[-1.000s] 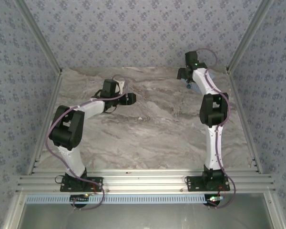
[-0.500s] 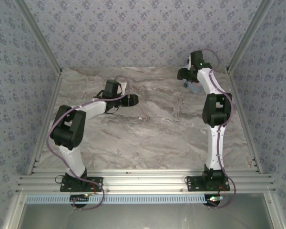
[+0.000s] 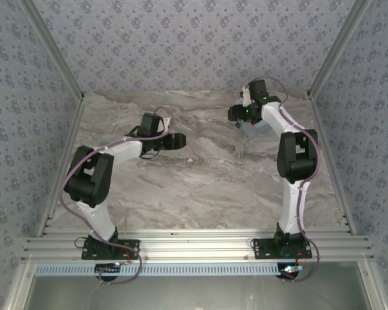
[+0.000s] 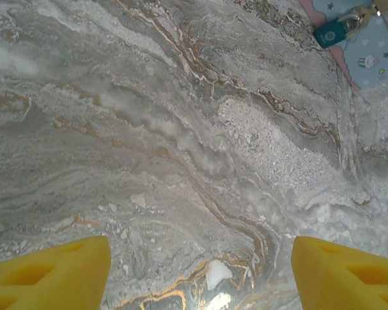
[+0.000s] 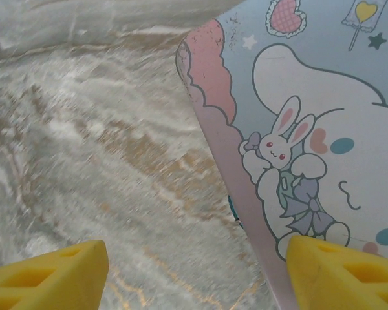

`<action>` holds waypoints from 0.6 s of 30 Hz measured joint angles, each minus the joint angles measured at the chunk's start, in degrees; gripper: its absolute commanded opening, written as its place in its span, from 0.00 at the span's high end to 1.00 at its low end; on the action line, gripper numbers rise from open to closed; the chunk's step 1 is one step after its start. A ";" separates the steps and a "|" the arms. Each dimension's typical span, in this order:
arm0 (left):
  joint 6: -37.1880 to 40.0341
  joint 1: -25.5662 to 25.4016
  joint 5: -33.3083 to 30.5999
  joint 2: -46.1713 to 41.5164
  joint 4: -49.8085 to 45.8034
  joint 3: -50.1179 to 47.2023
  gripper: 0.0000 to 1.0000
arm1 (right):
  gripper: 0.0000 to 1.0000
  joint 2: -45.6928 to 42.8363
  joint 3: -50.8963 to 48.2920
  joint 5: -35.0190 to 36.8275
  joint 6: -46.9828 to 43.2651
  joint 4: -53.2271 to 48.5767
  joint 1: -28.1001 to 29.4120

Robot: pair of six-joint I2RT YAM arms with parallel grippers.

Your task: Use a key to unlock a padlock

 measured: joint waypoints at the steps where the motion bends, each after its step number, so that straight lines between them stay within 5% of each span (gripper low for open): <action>1: -0.22 0.00 0.00 -0.48 -0.15 -0.28 0.26 | 0.26 -0.96 -1.51 -0.17 -0.26 0.59 0.59; 4: -0.72 0.00 -0.02 -2.27 -0.35 -1.46 0.40 | 0.26 -3.67 -5.66 -0.57 -0.74 1.73 2.54; 18: -1.07 0.00 -3.41 -15.06 -5.46 -8.33 0.30 | 0.27 -15.10 -21.31 1.31 0.42 5.31 19.02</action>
